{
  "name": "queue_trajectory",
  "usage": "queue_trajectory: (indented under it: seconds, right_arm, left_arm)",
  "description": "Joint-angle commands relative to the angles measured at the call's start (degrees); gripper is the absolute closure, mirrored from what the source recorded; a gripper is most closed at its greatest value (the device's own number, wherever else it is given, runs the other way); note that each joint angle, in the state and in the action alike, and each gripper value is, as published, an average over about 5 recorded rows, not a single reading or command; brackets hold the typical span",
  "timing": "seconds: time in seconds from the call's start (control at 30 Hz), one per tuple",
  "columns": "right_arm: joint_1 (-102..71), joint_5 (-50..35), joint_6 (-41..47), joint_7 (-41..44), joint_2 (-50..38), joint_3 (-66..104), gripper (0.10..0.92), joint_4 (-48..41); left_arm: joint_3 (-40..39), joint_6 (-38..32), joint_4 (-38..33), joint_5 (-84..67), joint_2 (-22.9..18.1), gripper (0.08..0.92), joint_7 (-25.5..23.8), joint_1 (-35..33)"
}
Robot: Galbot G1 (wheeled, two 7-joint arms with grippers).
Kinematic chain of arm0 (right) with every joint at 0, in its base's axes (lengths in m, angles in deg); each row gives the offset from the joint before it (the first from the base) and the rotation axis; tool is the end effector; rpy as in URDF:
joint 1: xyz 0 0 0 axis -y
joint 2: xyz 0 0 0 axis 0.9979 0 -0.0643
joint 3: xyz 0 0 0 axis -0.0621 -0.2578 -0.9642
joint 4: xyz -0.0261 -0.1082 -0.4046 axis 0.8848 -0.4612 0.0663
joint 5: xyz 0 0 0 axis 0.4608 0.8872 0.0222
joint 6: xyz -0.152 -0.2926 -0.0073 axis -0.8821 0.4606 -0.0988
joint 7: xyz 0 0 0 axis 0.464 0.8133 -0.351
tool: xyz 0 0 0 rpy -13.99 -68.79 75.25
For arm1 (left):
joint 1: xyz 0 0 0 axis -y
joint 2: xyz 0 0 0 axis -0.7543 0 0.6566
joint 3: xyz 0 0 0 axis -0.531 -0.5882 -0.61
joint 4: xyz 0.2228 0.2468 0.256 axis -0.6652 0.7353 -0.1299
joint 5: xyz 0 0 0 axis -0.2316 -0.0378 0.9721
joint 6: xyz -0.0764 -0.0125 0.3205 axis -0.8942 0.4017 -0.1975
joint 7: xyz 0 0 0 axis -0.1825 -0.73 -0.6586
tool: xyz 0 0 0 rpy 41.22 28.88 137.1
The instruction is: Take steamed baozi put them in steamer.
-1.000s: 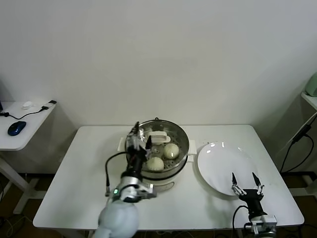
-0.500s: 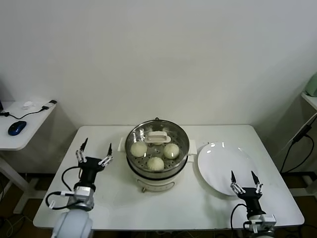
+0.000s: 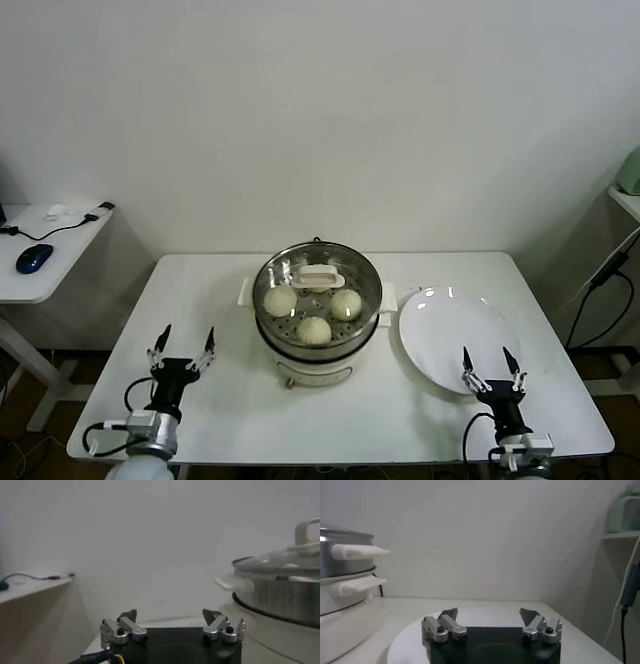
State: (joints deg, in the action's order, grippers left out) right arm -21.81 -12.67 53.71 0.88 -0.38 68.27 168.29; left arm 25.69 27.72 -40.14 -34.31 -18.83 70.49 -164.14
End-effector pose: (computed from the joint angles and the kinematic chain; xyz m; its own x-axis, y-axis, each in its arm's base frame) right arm 0.1356 -0.1415 -0.4742 -0.9945 0.0568 0.0876 0.0526 0.9974 -0.0502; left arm 0.1517 0.1070 -0.4307 -0.9968 -0.0255 0.0759 -0.0174 0.9943 0.1048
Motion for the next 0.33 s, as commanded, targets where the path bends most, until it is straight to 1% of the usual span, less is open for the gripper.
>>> queue_trajectory:
  seconds: [0.03,0.33]
  right_arm:
    - [0.14,-0.11,0.06,0.19,0.05,-0.25,0.203,-0.20]
    - [-0.08,-0.14,-0.05,0.45,0.06,-0.45,0.203,-0.24]
  left_arm:
    - [1.21,-4.01,3.69,-5.81,0.59,0.177,-1.16,-1.36]
    - [1.06,-4.03,2.56,-5.42,0.26,0.177,-1.44,-2.08]
